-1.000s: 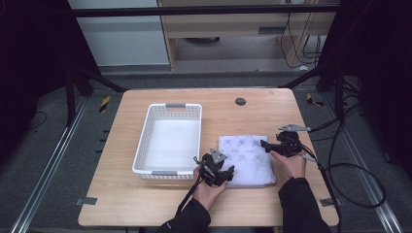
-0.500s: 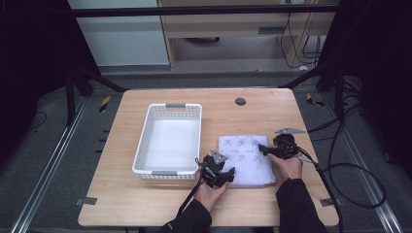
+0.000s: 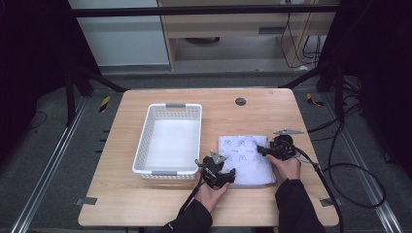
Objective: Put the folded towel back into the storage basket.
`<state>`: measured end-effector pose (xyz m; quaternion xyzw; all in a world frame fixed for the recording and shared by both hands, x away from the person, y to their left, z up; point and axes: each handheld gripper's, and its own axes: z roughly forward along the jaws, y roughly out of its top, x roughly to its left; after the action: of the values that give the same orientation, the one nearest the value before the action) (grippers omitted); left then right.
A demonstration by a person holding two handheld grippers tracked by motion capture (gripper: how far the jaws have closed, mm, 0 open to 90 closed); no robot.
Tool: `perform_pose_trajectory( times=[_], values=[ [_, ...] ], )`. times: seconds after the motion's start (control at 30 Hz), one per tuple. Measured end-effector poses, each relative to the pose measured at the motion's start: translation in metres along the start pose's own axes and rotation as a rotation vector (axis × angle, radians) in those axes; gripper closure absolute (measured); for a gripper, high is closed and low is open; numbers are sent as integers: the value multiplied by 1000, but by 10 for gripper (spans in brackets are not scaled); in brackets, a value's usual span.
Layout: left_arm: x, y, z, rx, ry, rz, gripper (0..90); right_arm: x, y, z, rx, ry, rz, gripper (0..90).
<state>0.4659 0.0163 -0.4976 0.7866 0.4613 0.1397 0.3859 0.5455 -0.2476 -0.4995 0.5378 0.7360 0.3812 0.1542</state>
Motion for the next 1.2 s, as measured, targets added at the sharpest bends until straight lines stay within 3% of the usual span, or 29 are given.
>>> perform_pose_trajectory(
  times=[0.13,0.23,0.33,0.37,0.4,0.53,0.6,0.9,0.93,1.2],
  values=[
    [0,0,1,-1,-6,-4,369,0,0,1,10,30,22,460],
    [0,-1,1,0,-8,-6,387,1,0,1,12,38,30,487],
    [-3,-1,0,-6,-2,2,437,1,0,1,21,66,53,584],
    [-4,-1,0,-9,-1,6,465,2,0,1,26,75,64,606],
    [-5,-1,-1,-14,-1,11,550,2,0,1,32,86,79,639],
    [-5,0,-3,-16,9,31,634,3,0,1,29,94,77,686],
    [-5,1,-4,-19,1,15,714,4,0,-1,28,92,88,722],
    [-3,1,-7,-36,-20,0,771,5,2,-7,-7,102,81,757],
    [-3,2,-8,-54,-38,2,778,5,3,-11,-17,109,71,762],
    [-8,9,-18,-83,-70,26,784,7,6,-29,-38,122,59,770]
  ],
)
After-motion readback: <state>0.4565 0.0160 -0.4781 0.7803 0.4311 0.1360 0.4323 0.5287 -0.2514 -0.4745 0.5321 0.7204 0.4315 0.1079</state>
